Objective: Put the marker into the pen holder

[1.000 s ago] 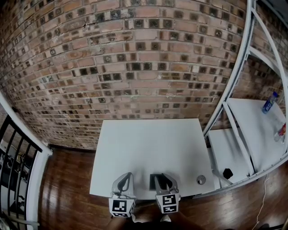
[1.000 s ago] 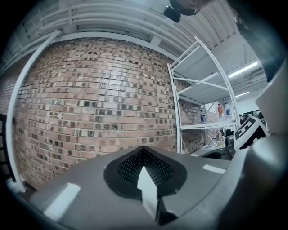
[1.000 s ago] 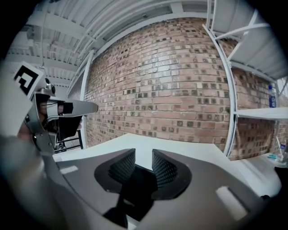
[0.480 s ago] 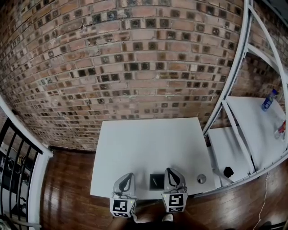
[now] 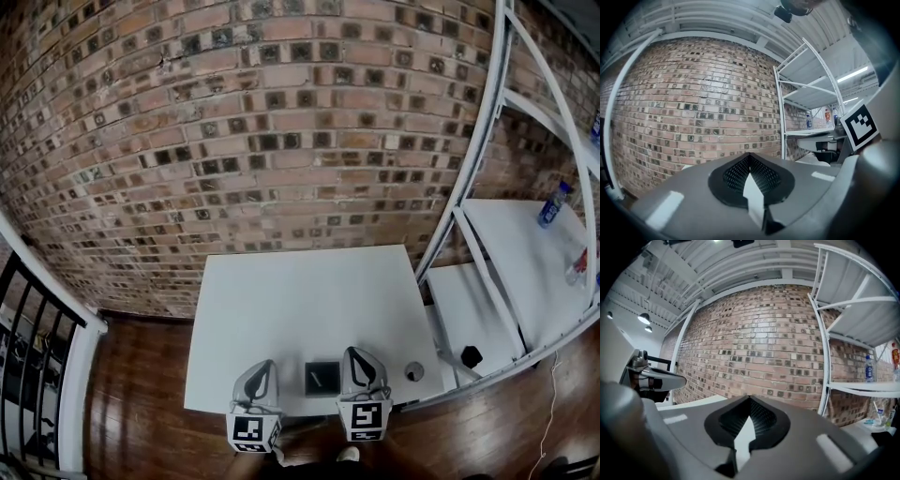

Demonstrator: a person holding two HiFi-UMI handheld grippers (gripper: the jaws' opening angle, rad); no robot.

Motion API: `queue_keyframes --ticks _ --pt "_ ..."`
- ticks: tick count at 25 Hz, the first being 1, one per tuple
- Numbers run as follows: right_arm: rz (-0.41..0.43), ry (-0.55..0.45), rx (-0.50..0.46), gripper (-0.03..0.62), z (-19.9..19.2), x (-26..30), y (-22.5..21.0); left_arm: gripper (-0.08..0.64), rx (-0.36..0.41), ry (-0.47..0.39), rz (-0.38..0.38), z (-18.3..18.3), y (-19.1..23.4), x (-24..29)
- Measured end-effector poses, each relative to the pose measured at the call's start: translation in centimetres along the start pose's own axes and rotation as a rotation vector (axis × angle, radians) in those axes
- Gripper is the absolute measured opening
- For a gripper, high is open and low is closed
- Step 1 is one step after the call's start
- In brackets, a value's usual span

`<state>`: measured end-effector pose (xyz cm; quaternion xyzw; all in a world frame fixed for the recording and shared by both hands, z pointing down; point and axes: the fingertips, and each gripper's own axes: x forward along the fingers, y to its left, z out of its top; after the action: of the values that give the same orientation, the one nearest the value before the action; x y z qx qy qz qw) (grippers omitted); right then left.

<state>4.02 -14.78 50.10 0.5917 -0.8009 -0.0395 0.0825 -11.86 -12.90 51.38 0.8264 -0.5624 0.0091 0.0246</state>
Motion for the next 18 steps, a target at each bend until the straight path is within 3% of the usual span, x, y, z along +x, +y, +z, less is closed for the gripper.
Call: queue_keyframes --ticks 18 --pt "0.025 -0.048 0.009 0.002 0.7 -0.6 -0.5 0.014 0.032 -0.015 -0.014 1.0 -1.2 0.9"
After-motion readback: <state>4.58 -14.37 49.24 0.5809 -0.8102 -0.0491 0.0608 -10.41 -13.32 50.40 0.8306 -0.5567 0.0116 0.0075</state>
